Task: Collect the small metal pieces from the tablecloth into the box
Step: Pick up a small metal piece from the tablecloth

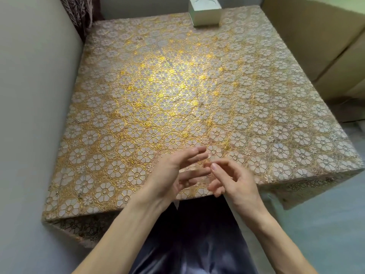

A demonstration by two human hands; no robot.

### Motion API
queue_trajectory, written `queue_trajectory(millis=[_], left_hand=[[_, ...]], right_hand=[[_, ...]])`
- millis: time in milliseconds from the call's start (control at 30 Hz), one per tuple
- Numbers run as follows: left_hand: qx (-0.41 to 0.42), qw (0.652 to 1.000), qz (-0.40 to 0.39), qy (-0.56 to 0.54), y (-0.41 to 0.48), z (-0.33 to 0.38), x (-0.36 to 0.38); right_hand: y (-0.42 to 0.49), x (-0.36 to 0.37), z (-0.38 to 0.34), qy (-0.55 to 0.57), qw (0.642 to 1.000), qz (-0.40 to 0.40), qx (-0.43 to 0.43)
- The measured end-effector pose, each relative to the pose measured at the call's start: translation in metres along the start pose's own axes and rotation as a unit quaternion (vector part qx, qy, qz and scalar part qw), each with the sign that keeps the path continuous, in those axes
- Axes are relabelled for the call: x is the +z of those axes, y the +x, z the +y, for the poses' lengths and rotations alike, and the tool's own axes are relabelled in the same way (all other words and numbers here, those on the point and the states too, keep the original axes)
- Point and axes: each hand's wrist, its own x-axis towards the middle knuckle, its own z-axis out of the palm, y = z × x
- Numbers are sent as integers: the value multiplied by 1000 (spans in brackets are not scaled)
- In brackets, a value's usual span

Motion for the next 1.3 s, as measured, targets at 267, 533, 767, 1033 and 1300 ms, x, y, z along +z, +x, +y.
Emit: queue_trajectory(millis=[267, 533, 767, 1033, 1300], left_hand=[[-31, 999, 23, -34, -6, -23, 1], [4, 1000, 14, -24, -13, -26, -1], [79, 993, 85, 32, -17, -37, -18], [288, 873, 193, 342, -36, -55, -39], [370, 795, 204, 435, -33, -68, -45]], right_hand=[[4, -6, 1, -45, 996, -71, 24], [5, 0, 1, -156, 986, -54, -37], [-1, 2, 0, -211, 971, -59, -92], [-7, 8, -4, -266, 954, -87, -106], [-14, 14, -8, -328, 926, -93, -161]])
